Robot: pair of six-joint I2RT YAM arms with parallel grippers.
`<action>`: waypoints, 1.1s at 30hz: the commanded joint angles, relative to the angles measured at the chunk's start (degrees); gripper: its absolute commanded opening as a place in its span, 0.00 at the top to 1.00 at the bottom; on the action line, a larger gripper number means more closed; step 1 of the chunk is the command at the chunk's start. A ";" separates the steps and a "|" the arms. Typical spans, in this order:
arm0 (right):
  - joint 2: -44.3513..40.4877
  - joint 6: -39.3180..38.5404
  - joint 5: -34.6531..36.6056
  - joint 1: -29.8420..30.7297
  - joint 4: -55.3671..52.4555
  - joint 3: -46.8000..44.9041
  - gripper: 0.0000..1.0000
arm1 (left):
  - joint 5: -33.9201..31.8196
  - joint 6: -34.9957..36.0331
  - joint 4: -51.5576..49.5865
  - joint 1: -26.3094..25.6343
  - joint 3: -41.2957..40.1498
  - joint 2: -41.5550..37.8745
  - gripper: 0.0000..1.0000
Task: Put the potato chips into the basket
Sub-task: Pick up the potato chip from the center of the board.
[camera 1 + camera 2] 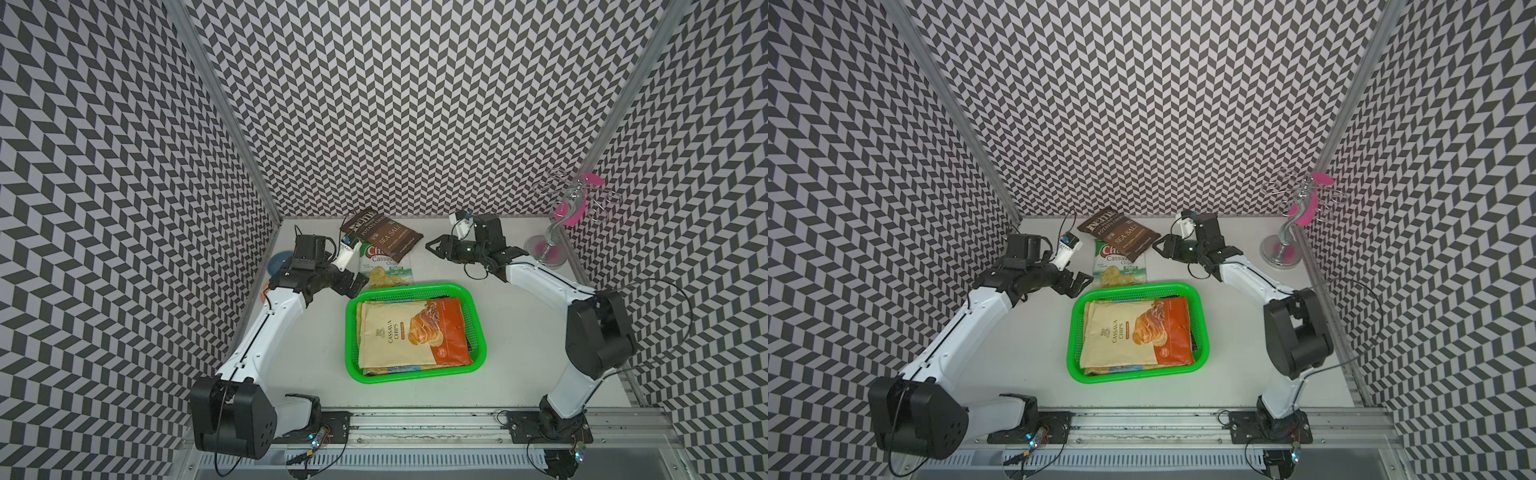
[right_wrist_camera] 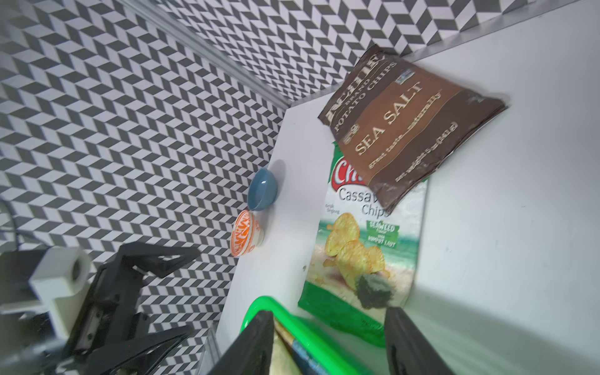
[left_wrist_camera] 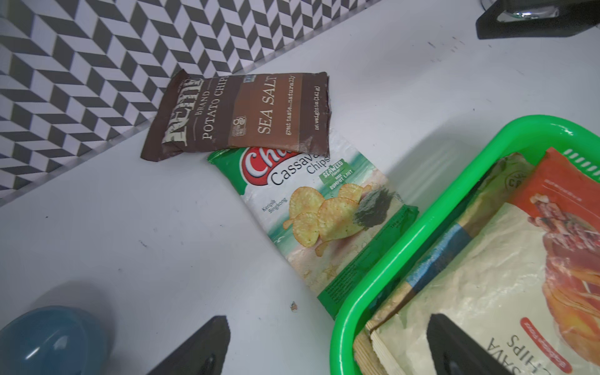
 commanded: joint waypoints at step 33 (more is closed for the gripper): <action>46.58 4.55 -9.63 -2.25 3.80 38.79 0.42 | 2.08 -1.55 11.87 6.15 -18.80 -6.37 0.01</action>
